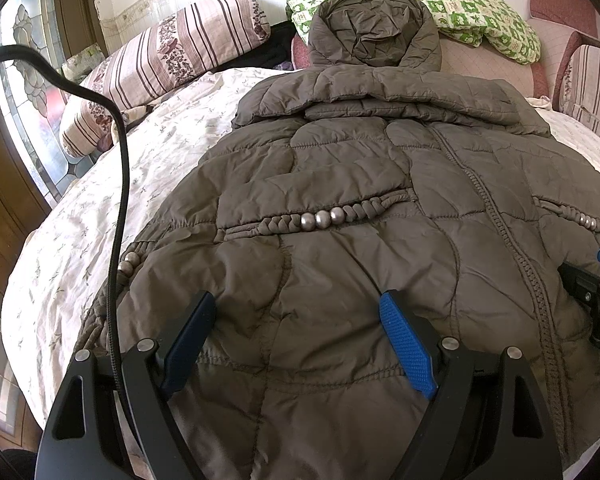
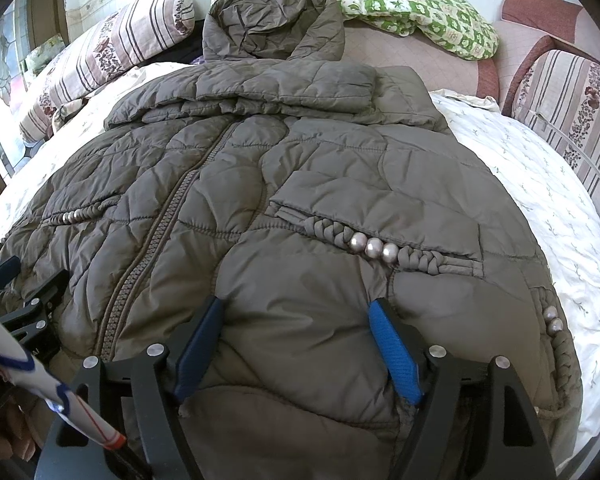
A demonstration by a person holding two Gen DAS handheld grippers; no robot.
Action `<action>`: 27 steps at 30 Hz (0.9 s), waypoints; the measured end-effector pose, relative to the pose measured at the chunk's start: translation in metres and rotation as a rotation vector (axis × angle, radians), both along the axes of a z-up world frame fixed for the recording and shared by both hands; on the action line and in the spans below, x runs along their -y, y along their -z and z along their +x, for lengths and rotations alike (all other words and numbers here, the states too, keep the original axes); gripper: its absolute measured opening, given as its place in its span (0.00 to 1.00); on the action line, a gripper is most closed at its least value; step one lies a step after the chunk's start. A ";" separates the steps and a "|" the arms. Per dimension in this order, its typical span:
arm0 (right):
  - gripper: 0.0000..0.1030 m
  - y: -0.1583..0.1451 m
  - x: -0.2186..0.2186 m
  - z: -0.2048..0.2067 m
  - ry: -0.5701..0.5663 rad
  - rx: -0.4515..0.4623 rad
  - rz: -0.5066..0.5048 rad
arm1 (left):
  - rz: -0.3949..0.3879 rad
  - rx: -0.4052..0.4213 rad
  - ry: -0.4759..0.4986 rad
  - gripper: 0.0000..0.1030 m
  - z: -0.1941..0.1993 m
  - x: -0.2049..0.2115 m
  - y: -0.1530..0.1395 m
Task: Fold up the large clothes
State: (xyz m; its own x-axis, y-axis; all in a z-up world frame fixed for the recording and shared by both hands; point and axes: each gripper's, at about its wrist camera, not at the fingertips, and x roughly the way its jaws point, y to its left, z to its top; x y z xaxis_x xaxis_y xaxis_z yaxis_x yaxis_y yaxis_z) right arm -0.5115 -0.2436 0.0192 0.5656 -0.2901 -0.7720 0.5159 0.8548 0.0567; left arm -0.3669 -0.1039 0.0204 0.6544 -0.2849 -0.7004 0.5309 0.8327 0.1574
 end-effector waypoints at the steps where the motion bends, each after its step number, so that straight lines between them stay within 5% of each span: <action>1: 0.78 -0.001 -0.001 -0.001 -0.001 0.000 0.000 | 0.001 0.001 0.001 0.81 0.000 0.000 -0.001; 6: 0.79 -0.014 -0.004 -0.010 -0.002 0.017 0.000 | -0.045 0.003 0.006 0.81 0.002 -0.006 -0.010; 14: 0.79 -0.033 -0.031 -0.012 -0.031 0.026 -0.165 | -0.074 0.092 -0.005 0.81 -0.005 -0.012 -0.024; 27: 0.79 -0.027 -0.044 -0.006 -0.071 -0.014 -0.236 | 0.003 0.056 -0.013 0.81 0.000 -0.005 -0.009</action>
State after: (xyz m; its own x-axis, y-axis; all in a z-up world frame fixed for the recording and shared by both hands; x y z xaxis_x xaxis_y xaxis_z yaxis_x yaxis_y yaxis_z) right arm -0.5177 -0.1999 0.0465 0.5807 -0.4233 -0.6954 0.4530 0.8778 -0.1560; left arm -0.3674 -0.0993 0.0293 0.6961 -0.2741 -0.6636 0.5104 0.8390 0.1888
